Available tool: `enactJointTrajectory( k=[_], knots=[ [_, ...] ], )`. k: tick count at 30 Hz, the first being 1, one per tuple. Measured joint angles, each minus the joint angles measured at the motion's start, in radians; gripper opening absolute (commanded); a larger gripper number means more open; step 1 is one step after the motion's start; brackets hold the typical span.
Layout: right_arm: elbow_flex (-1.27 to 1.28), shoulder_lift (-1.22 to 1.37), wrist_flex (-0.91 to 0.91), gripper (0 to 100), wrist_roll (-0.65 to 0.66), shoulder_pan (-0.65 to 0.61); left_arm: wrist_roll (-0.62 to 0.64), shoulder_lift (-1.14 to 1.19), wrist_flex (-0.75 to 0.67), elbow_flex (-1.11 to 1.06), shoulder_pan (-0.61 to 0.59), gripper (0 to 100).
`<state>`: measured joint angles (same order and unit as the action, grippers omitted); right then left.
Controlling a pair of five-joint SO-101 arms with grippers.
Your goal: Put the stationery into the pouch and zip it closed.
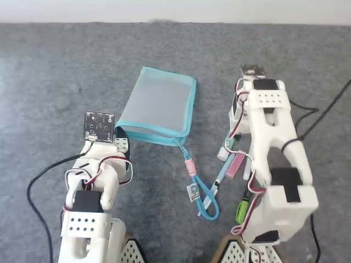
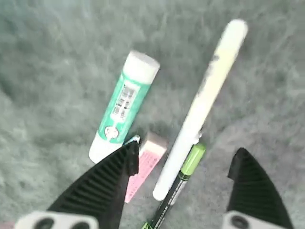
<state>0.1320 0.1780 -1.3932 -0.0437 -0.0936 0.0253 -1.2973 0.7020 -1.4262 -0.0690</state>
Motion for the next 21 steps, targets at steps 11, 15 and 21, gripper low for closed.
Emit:
enactJointTrajectory(
  k=[11,15,21],
  knots=[
    [0.534,-0.339,0.164,15.4,-0.071,-0.031,0.0,0.0,0.0,0.0,0.0,1],
    [0.647,-0.361,0.226,14.6,-0.072,-0.025,0.0,0.0,0.0,0.0,0.0,1],
    [0.717,-0.37,0.245,14.5,-0.044,-0.025,0.0,0.0,0.0,0.0,0.0,1]
  ],
)
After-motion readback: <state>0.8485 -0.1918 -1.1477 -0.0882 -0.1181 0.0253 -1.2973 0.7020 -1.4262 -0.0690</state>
